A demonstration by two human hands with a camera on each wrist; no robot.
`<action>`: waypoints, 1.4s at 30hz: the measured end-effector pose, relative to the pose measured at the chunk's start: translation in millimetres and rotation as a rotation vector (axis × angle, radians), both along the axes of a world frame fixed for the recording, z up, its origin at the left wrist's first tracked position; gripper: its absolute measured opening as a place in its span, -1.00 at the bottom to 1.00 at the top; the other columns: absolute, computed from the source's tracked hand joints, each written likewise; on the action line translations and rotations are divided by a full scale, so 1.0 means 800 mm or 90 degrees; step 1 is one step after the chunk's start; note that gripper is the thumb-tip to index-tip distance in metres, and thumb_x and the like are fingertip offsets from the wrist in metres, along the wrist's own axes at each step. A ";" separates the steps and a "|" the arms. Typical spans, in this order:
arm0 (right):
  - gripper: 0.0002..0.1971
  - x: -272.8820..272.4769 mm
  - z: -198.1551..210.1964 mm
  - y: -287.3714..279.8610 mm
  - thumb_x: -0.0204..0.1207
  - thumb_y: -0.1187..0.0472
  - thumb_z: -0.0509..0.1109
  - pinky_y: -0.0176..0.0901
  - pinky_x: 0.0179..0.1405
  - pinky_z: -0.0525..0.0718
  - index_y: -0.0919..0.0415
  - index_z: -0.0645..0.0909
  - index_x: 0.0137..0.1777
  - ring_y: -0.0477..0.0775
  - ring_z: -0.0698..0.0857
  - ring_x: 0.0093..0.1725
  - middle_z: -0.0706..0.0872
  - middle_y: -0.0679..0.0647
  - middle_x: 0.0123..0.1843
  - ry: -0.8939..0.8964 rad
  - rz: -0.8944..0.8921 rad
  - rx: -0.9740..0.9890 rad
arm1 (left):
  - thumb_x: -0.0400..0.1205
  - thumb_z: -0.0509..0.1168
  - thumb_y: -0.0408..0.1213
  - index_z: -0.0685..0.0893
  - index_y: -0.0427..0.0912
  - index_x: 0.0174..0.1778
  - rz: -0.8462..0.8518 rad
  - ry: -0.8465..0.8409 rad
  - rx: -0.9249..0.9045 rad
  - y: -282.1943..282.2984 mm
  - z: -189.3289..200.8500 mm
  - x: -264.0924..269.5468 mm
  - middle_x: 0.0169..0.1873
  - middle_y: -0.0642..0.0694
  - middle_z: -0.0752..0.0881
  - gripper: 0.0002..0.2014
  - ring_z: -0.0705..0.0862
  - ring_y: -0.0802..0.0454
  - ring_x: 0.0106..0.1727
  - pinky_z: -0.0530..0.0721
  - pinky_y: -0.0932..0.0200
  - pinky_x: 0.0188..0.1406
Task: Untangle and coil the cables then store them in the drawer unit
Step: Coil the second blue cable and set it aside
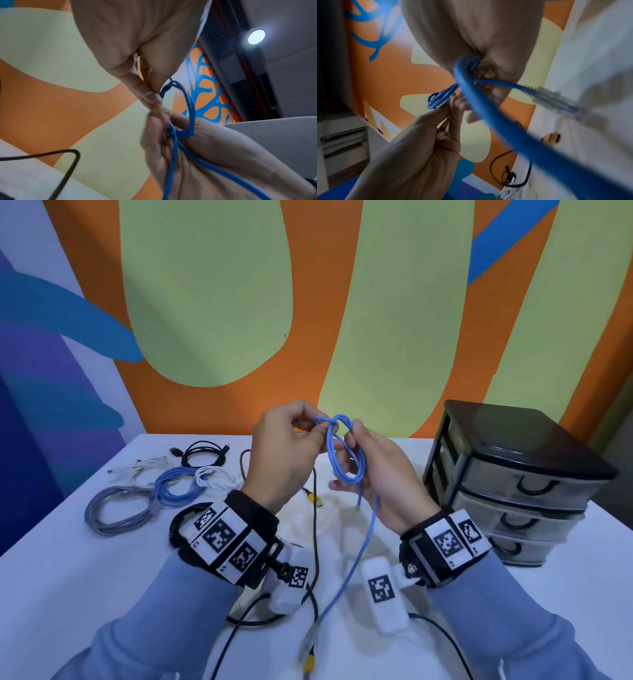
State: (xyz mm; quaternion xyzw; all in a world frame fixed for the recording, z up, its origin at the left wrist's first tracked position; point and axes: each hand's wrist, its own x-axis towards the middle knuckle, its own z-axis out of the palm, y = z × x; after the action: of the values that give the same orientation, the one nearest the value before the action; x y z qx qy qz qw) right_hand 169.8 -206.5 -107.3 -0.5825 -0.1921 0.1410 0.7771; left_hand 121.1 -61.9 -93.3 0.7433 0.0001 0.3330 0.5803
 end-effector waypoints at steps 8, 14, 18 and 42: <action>-0.63 0.015 -0.006 -0.009 0.84 0.10 0.28 -0.15 -0.41 0.61 0.29 0.61 -0.18 0.04 0.37 -0.54 0.36 0.04 -0.59 -0.184 -0.169 -0.072 | 0.60 0.37 -0.27 0.77 0.20 0.19 -0.047 0.001 0.174 -0.007 0.005 -0.013 0.22 0.10 0.70 -0.69 0.73 0.12 0.26 0.77 -0.09 0.26; -0.64 0.012 -0.005 -0.007 0.83 0.05 0.29 -0.20 -0.44 0.51 0.27 0.60 -0.15 0.09 0.31 -0.52 0.25 0.10 -0.54 -0.139 -0.106 -0.044 | 0.67 0.50 -0.07 0.80 0.18 0.14 0.081 0.050 0.445 -0.008 -0.003 -0.013 0.27 0.11 0.56 -0.85 0.64 0.11 0.17 0.65 -0.05 0.03; -0.65 0.014 -0.007 -0.007 0.83 0.06 0.29 -0.22 -0.44 0.55 0.29 0.60 -0.13 0.11 0.33 -0.51 0.27 0.11 -0.55 -0.122 -0.089 -0.057 | 0.72 0.46 -0.05 0.85 0.13 0.04 0.100 0.091 0.537 -0.014 -0.007 -0.015 0.33 0.06 0.57 -0.92 0.63 0.01 0.26 0.67 -0.08 -0.07; -0.69 0.031 0.007 -0.028 0.86 0.18 0.12 -0.34 -0.51 0.33 0.21 0.60 -0.08 -0.12 0.25 -0.59 0.33 -0.12 -0.50 0.335 0.153 0.363 | 0.89 0.22 -0.28 0.65 -0.31 0.07 -0.211 0.121 -0.483 -0.009 0.004 -0.007 -0.46 -0.01 0.40 -0.81 0.32 0.06 -0.48 0.67 0.16 -0.13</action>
State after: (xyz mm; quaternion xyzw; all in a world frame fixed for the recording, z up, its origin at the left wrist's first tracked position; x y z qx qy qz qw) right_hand 194.9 -228.8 -102.0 -0.2609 -0.0847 0.3164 0.9081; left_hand 115.8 -69.1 -89.8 0.4944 0.0566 0.1413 0.8558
